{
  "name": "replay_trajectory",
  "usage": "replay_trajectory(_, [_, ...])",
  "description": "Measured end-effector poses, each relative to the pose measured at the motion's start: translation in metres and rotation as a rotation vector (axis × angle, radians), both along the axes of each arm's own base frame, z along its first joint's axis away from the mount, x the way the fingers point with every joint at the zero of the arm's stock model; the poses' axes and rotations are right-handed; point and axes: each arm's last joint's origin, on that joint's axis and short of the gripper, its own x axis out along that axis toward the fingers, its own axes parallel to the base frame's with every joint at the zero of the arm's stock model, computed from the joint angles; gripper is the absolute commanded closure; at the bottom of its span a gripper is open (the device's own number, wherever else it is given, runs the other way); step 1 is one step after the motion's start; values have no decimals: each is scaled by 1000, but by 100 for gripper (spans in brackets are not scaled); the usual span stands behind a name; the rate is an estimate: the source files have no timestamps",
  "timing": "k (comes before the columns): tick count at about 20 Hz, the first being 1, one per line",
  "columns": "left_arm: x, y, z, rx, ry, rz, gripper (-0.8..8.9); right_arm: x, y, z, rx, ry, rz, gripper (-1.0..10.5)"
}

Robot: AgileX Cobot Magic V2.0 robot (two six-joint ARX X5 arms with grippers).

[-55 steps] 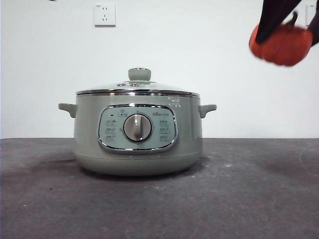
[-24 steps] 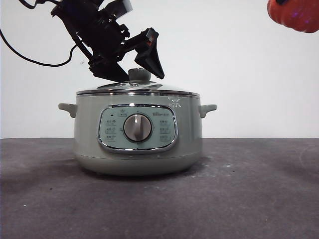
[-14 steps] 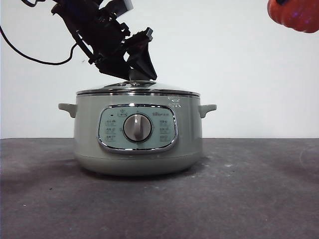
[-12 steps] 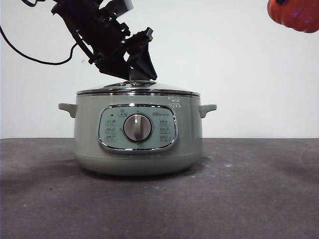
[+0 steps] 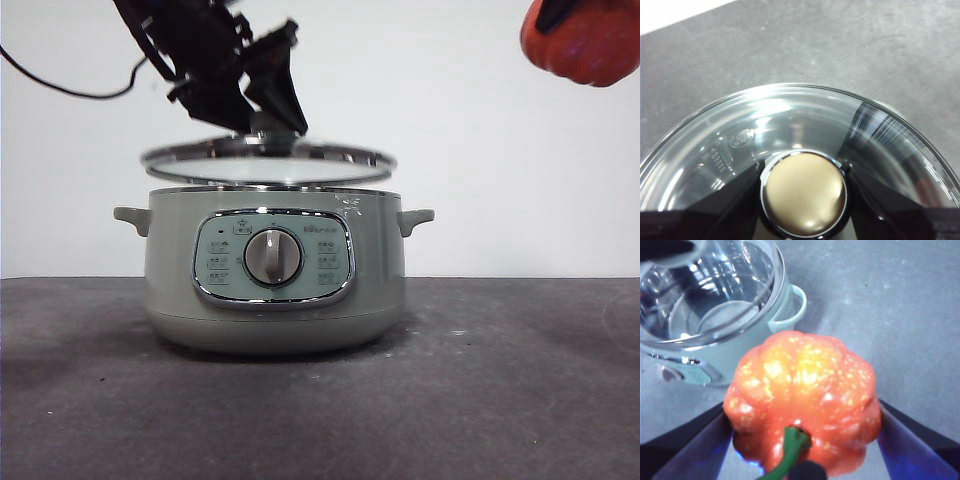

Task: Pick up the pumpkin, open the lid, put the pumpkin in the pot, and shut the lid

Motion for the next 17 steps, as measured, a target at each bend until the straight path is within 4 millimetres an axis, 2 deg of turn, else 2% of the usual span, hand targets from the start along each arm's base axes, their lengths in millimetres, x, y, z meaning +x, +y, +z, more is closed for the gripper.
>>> replay_trajectory(4, [-20,12,37,-16,-65,32,822,18,9,-4,53,-7,61,958])
replay_trajectory(6, [-41,24,59,-23,-94,49,822,29,17,-8,59,-21,80,958])
replay_trajectory(7, [-59,35,75,-32,-115,57,822,38,26,-10,62,-28,102,958])
replay_trajectory(9, [-81,48,93,-44,-142,69,822,50,37,-10,68,-42,127,958])
replay_trajectory(13, [-138,78,124,-46,-204,126,822,86,76,-5,67,-36,196,959])
replay_trajectory(17, [-183,100,136,-51,-217,131,822,129,126,-14,37,-5,277,959])
